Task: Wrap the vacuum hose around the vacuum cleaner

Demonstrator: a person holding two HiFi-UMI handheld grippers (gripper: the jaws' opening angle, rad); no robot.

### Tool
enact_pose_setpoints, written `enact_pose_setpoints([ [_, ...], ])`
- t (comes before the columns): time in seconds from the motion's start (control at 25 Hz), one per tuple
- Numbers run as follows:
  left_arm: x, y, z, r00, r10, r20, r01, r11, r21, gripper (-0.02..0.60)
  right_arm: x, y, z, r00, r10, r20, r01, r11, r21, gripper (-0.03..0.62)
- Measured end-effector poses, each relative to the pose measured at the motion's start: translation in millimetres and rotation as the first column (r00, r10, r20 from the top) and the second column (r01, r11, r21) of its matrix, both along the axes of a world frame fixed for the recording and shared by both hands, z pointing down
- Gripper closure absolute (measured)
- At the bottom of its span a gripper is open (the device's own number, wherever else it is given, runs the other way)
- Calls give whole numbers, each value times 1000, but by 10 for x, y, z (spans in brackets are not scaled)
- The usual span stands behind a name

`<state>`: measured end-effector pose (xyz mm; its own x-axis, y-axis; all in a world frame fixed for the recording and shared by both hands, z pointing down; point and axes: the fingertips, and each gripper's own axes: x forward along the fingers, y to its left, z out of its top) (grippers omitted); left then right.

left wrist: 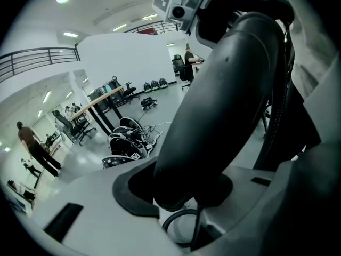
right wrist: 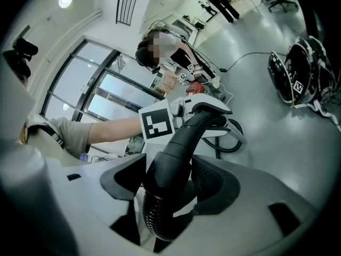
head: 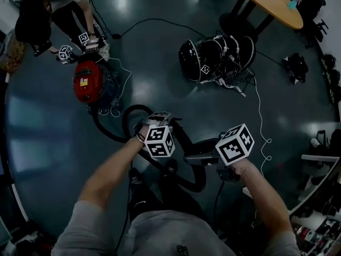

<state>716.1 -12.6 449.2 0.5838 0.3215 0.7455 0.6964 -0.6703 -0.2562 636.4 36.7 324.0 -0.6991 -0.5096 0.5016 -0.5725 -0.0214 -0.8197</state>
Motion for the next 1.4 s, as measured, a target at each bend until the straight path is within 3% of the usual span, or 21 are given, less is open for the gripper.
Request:
enact_pose_setpoints([
  [0.24, -369, -508, 122, 980, -191, 55, 186, 979, 85, 430, 219, -104, -128, 986, -51, -156, 66, 994, 90, 329],
  [0.52, -644, -1173, 36, 888, -442, 130, 419, 892, 172, 430, 451, -299, -426, 946, 39, -321, 24, 981, 192, 329],
  [0.64, -844, -1421, 22, 826, -539, 166, 508, 839, 197, 429, 546, -350, -564, 923, 95, -374, -3, 971, 240, 329],
  [0.84, -1158, -1818, -25, 683, -689, 243, 667, 724, 175, 430, 584, -438, -708, 898, 154, -412, -28, 954, 298, 329],
  [1.12, -1601, -2064, 27, 523, -784, 333, 787, 595, 164, 430, 373, -573, -676, 891, 138, -433, 7, 948, 317, 329],
  [1.24, -1876, -2105, 75, 461, -809, 365, 832, 537, 140, 430, -33, -622, -612, 880, 66, -471, 112, 934, 339, 330],
  [1.4, -2229, -2115, 80, 379, -827, 416, 884, 457, 103, 430, -753, -658, -246, 823, -109, -558, 322, 898, 301, 330],
])
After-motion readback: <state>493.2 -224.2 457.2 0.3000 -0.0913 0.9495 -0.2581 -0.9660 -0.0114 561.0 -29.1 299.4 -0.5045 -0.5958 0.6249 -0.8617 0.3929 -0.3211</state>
